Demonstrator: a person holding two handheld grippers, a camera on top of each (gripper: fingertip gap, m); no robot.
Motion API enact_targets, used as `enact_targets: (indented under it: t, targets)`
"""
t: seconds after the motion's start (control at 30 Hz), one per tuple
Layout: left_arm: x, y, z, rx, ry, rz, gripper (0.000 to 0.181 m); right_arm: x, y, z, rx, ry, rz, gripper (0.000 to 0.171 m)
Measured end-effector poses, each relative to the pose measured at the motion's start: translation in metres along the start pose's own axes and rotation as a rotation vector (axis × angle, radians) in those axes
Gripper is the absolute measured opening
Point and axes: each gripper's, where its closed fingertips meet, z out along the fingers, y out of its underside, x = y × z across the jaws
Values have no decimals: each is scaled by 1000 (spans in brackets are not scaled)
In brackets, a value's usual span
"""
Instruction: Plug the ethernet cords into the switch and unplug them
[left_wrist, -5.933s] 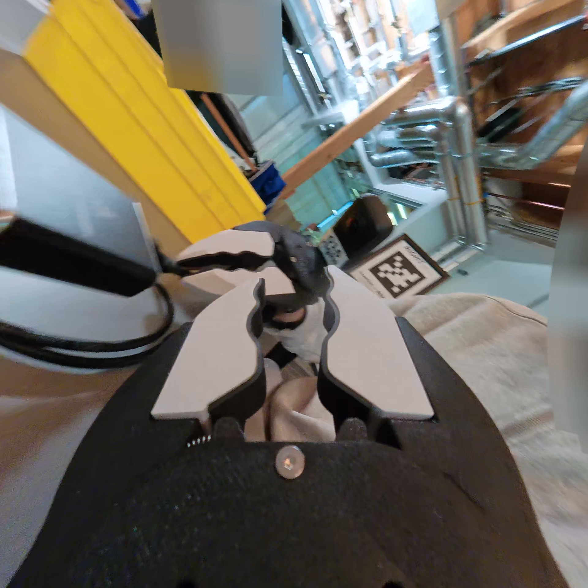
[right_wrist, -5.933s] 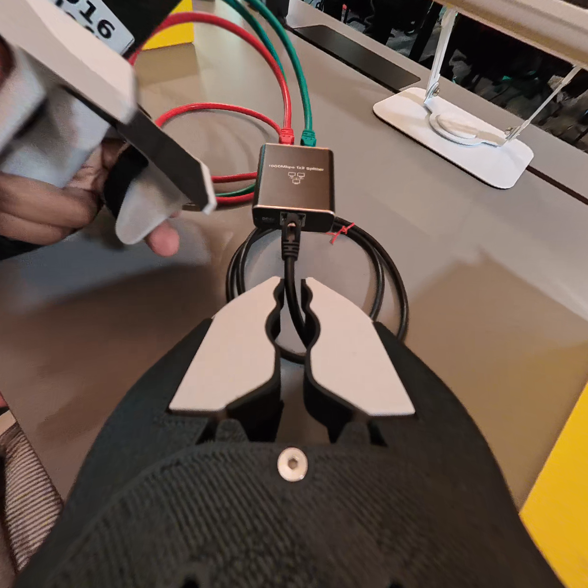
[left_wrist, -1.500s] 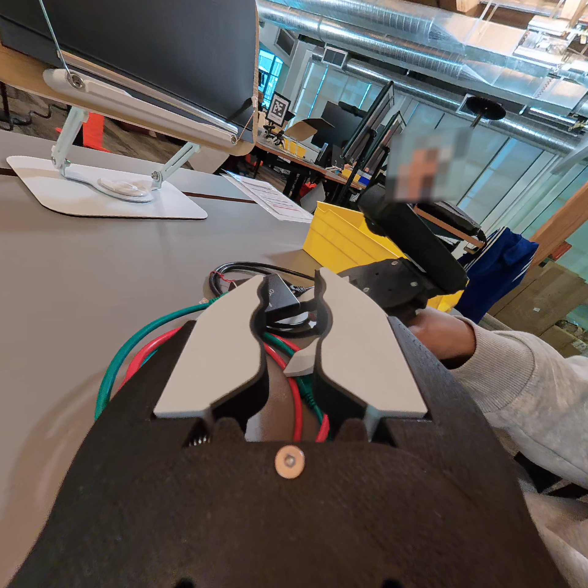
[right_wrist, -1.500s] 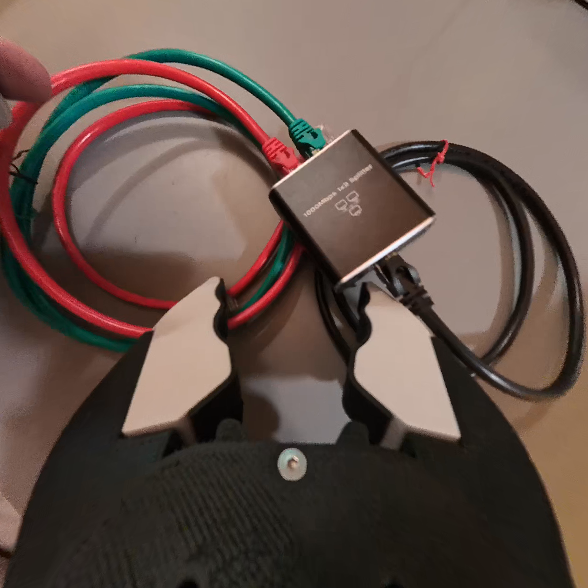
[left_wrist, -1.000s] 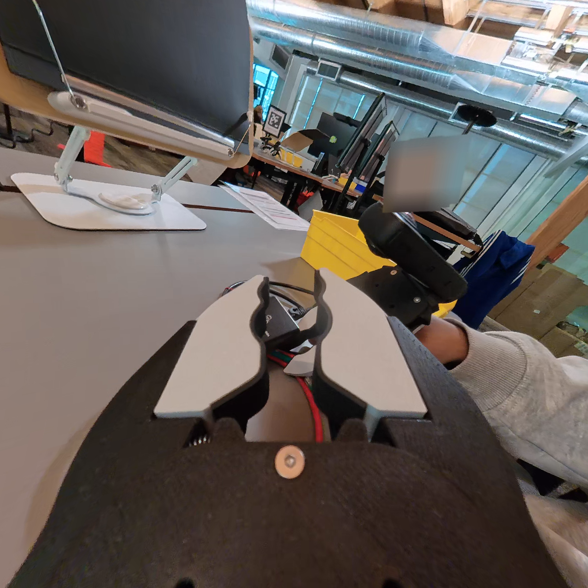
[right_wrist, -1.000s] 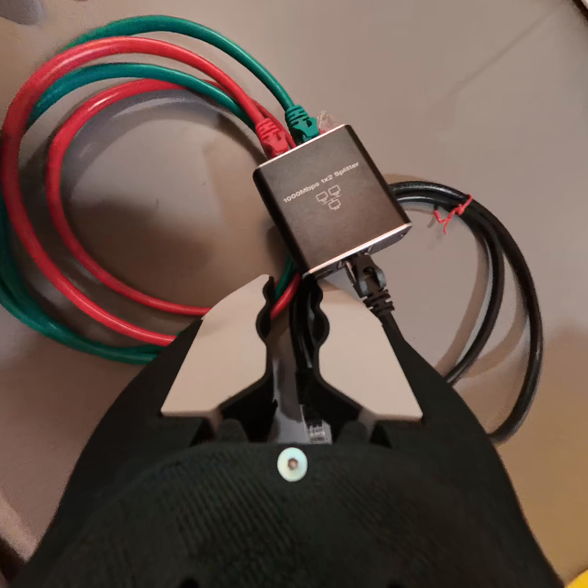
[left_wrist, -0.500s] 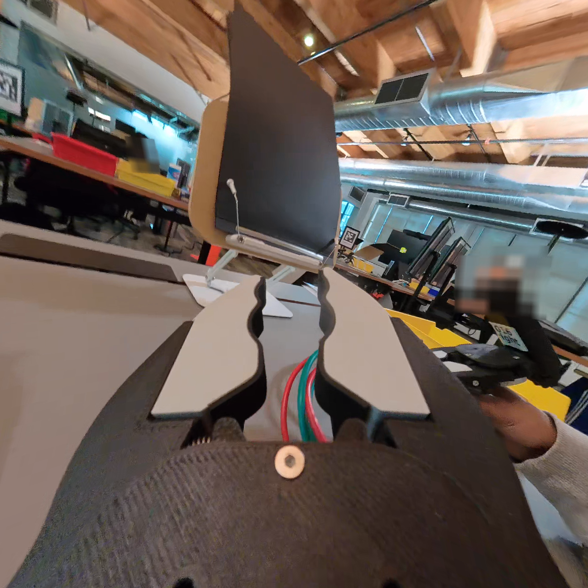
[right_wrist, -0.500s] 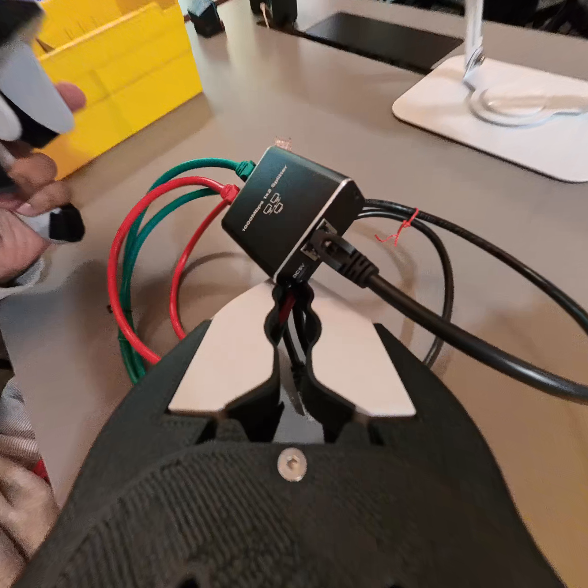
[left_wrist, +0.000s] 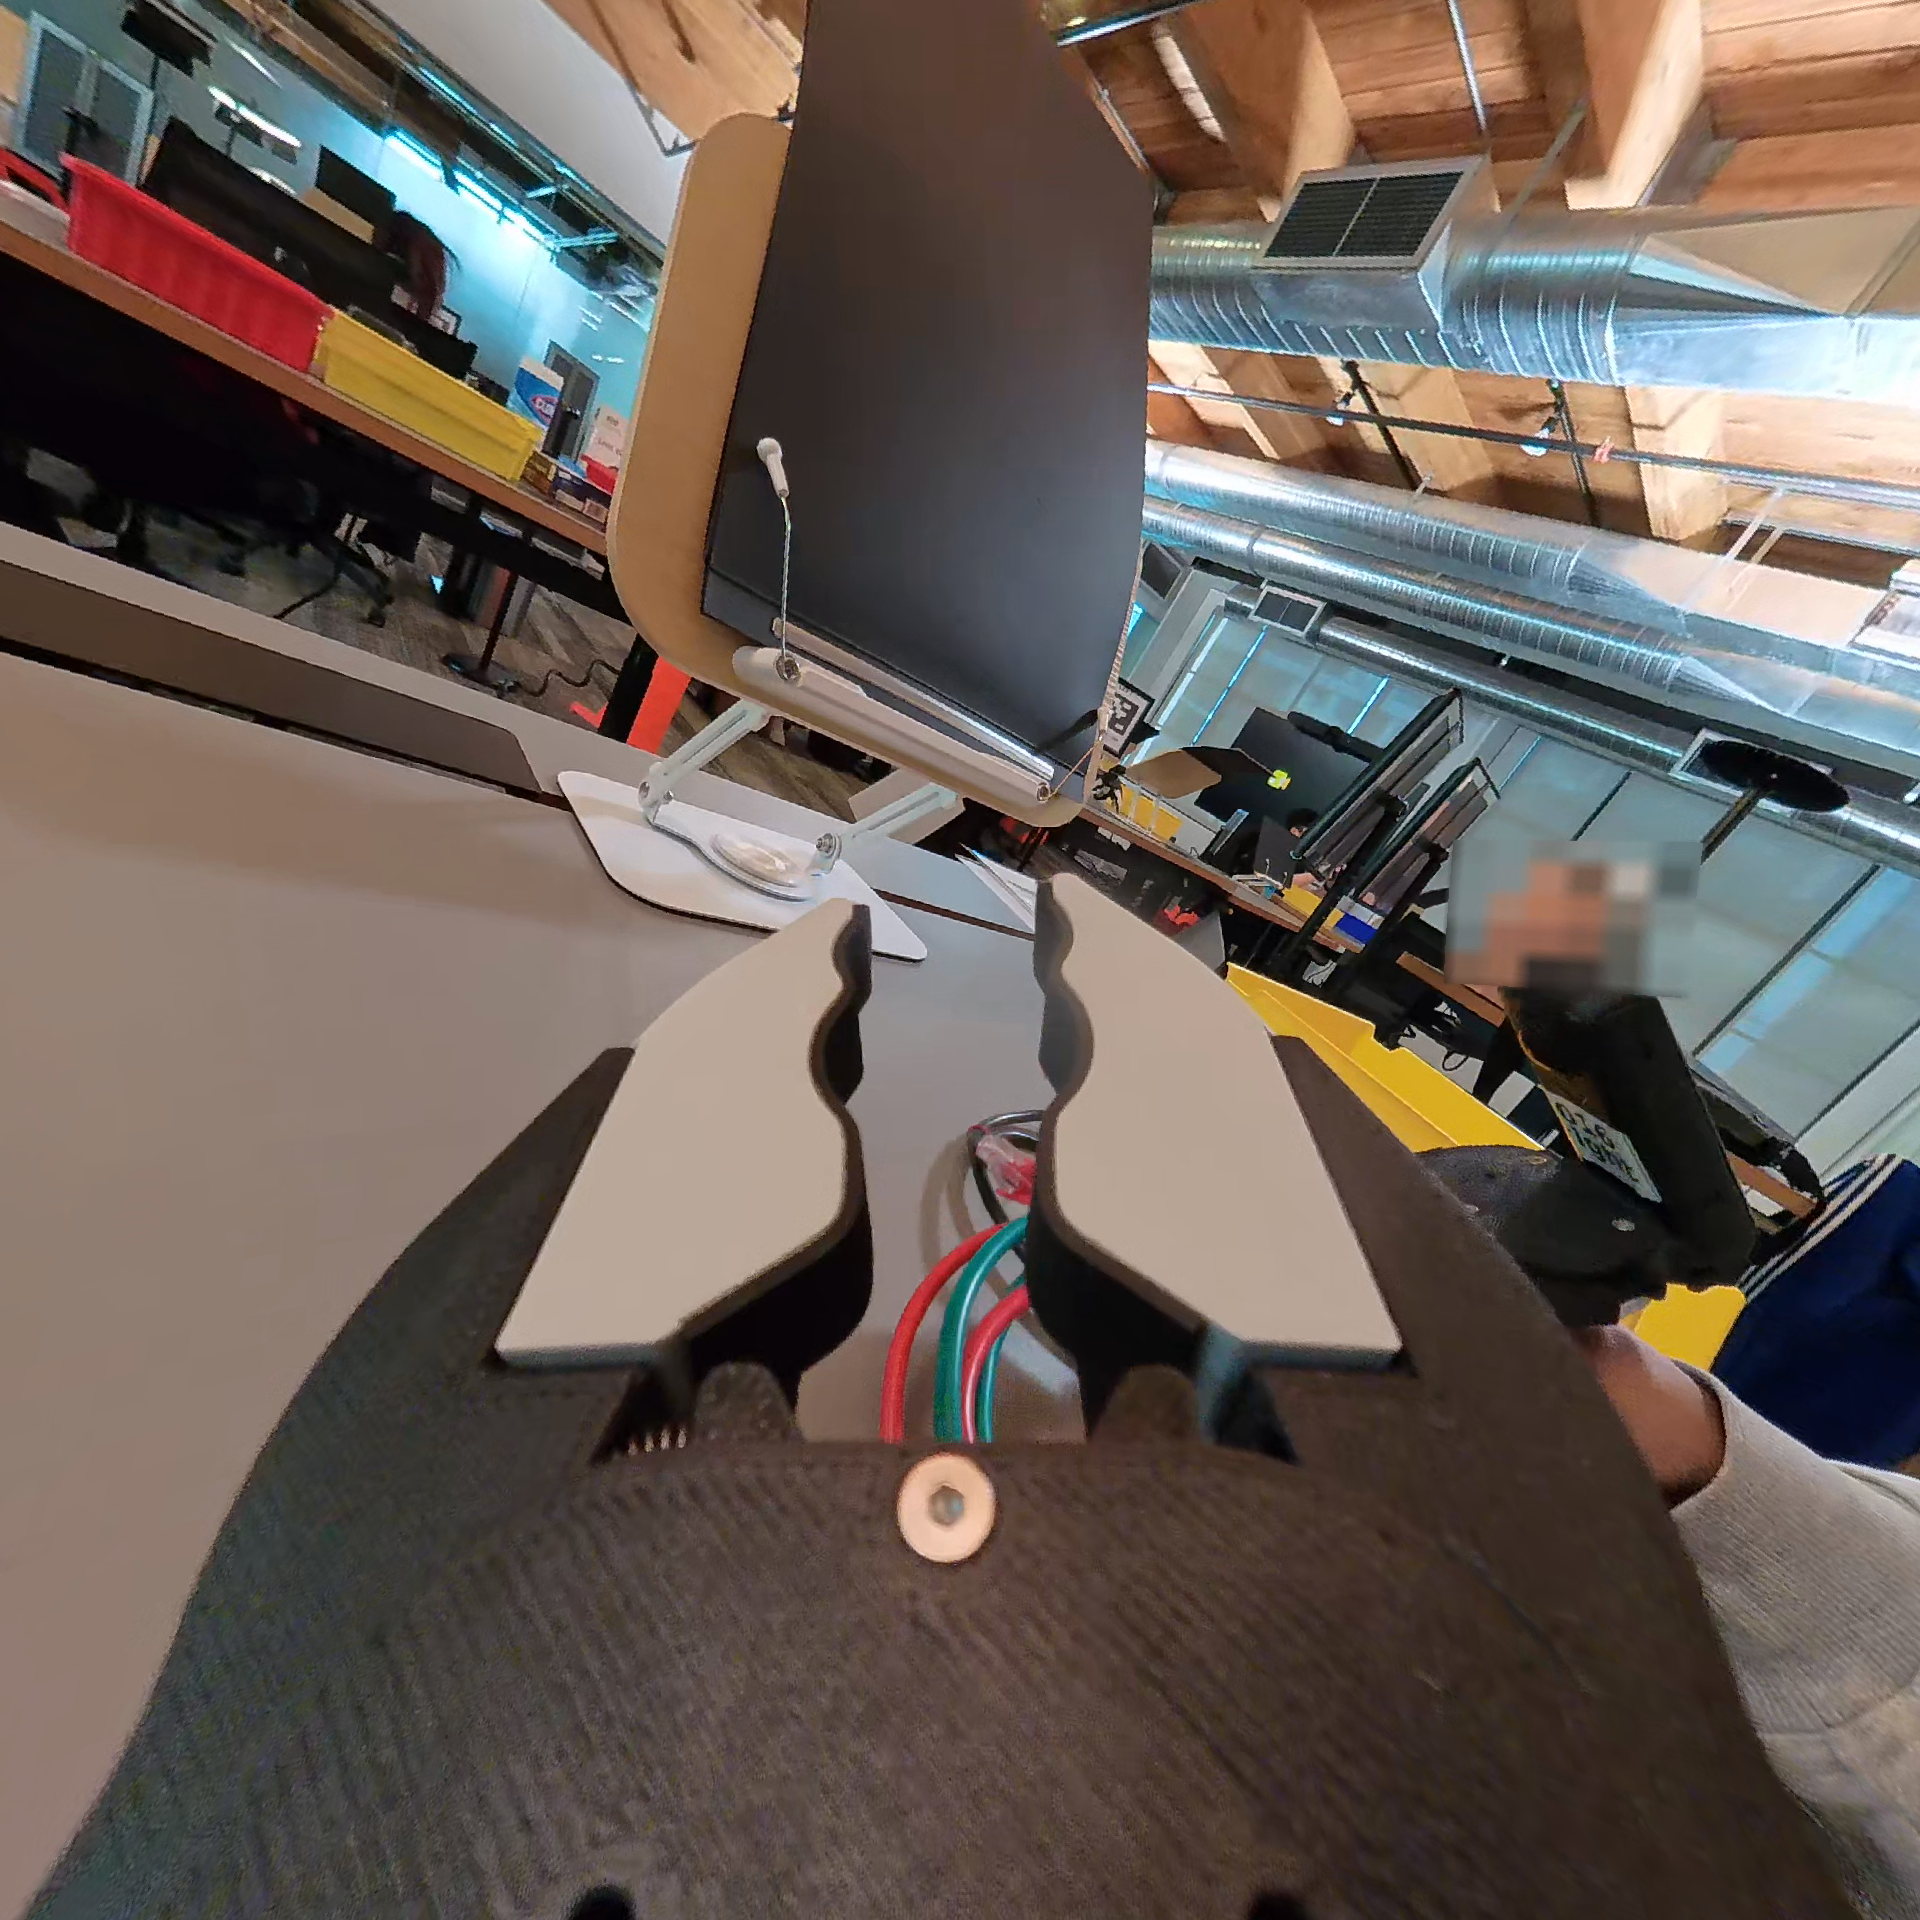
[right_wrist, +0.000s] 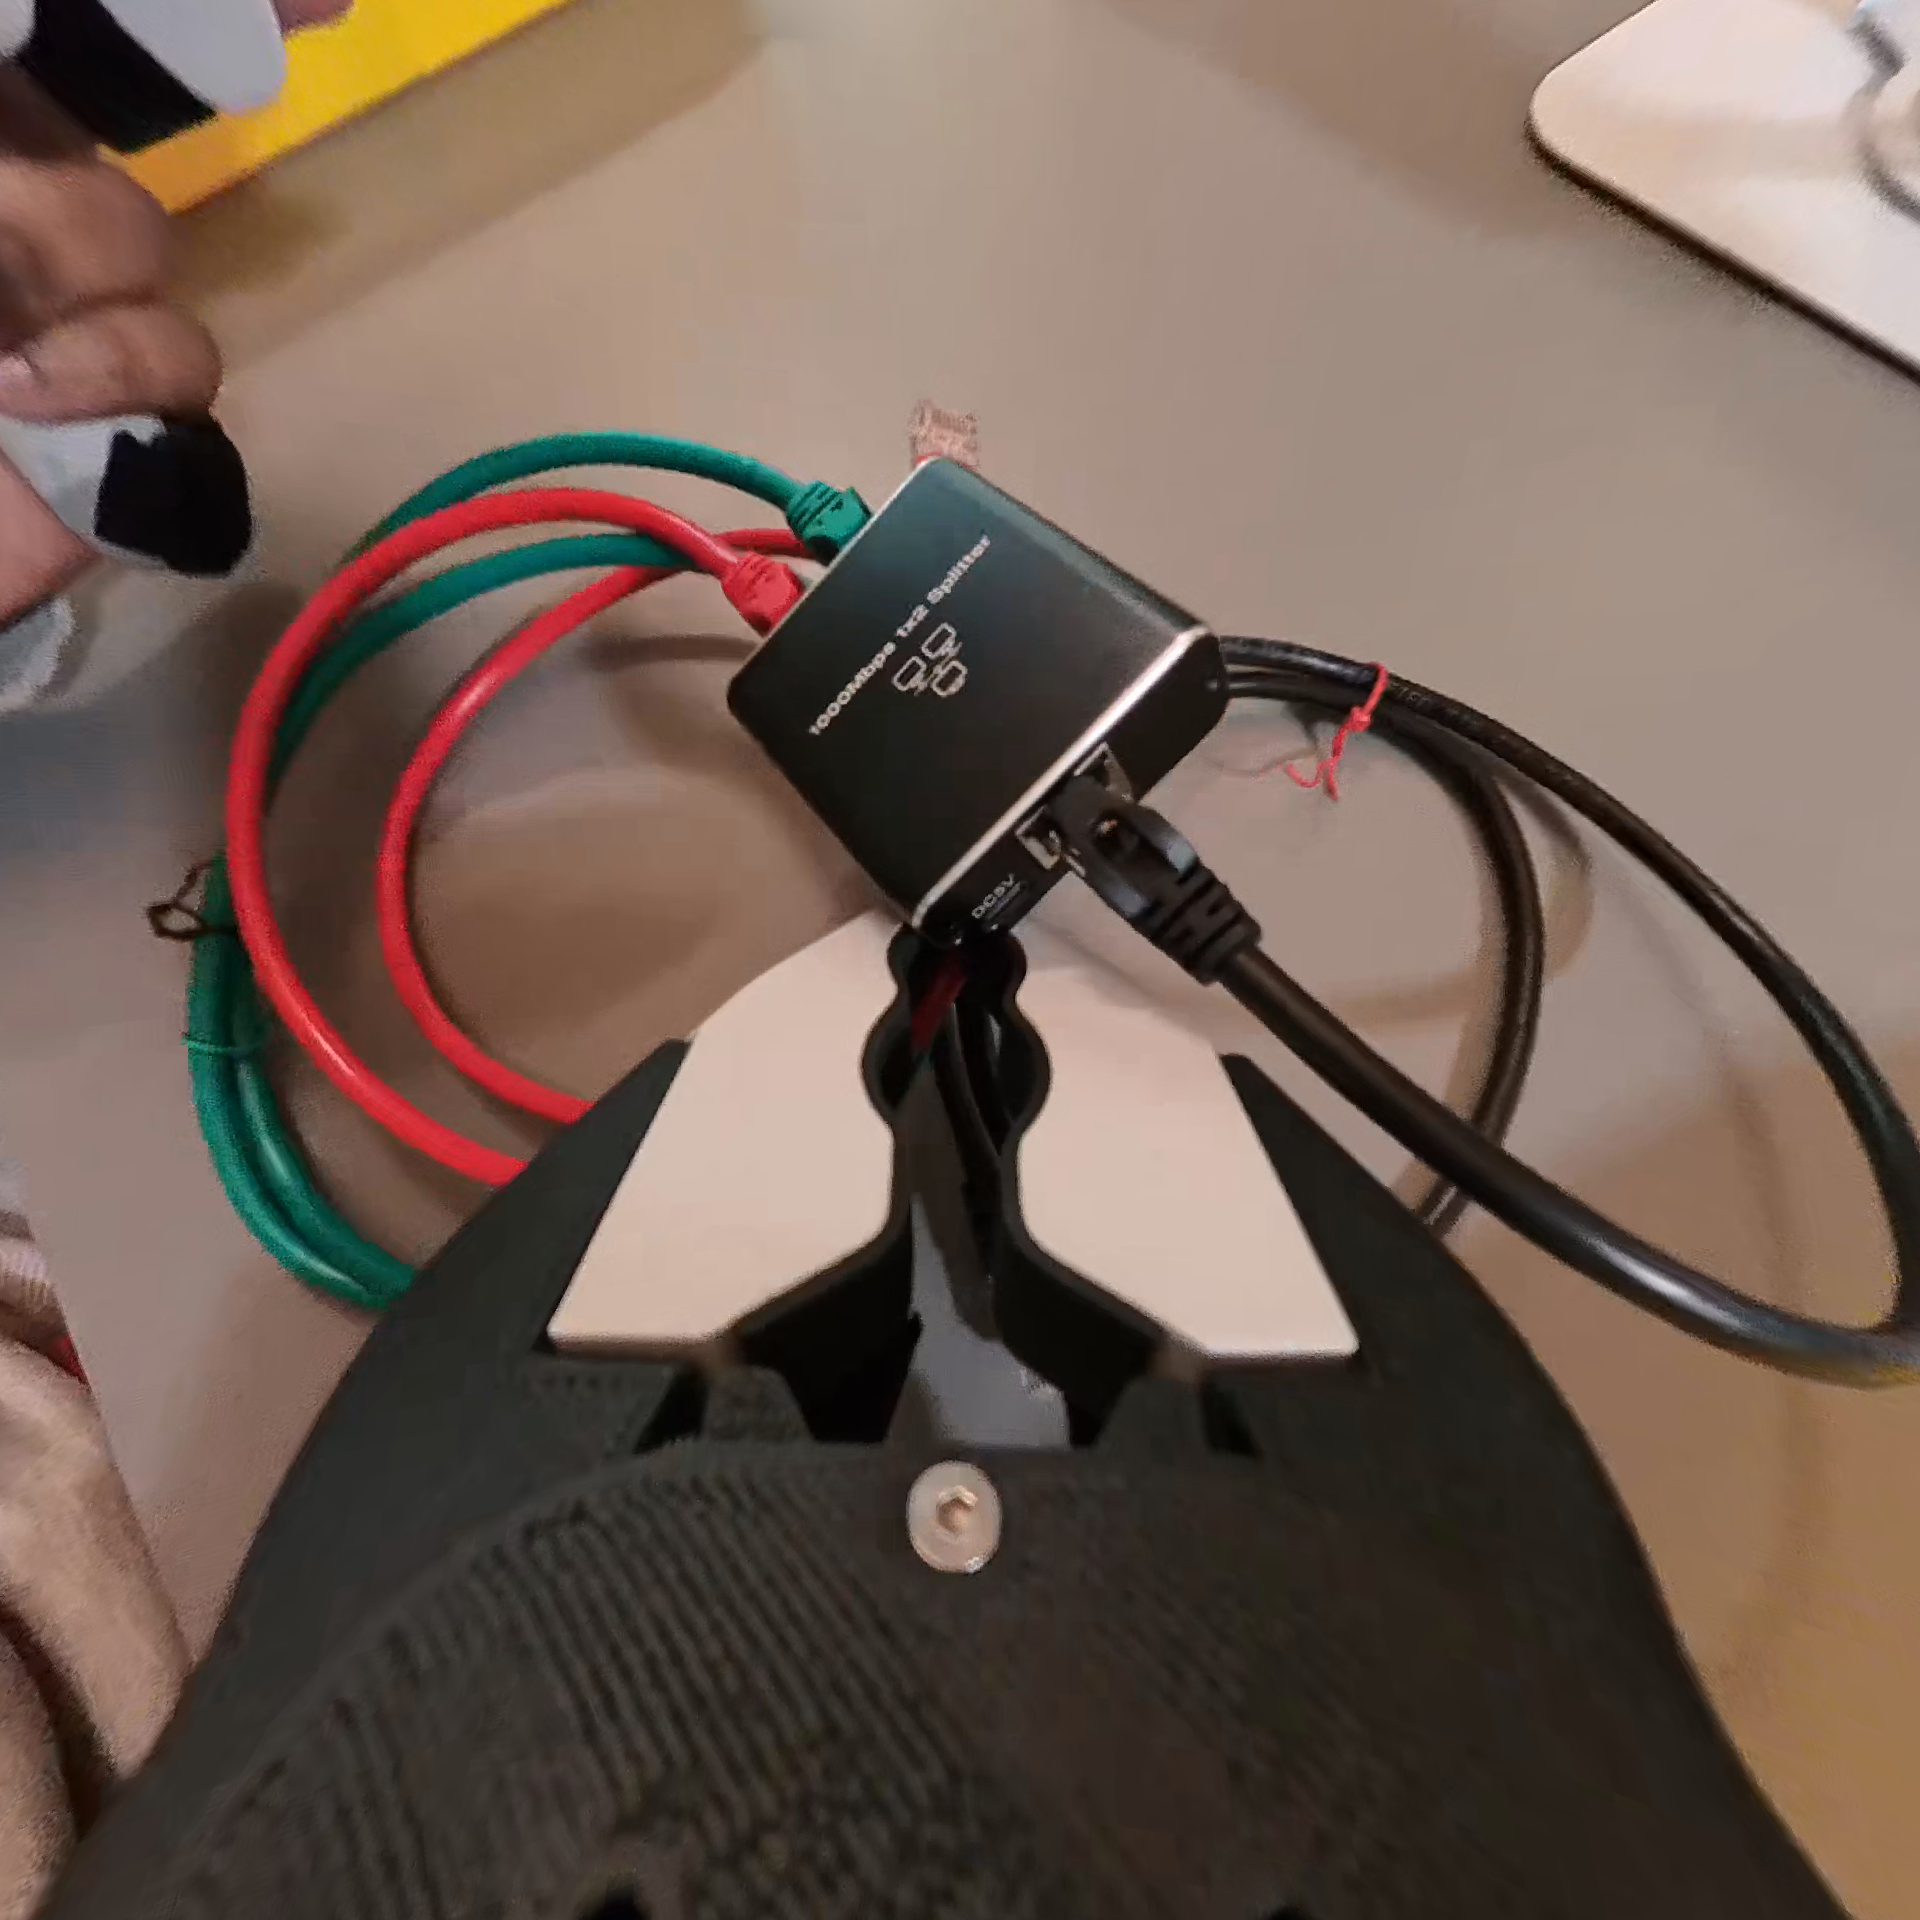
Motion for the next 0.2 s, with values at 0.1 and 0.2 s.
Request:
enact_targets:
  t: [0.1,0.2]
  targets:
    - [0,2,1,-10,5,-8,31,0,14,9,-79,46,-71,15]
    - [1,5,2,-21,11,-19,31,2,11,11,-65,93,-120,21]
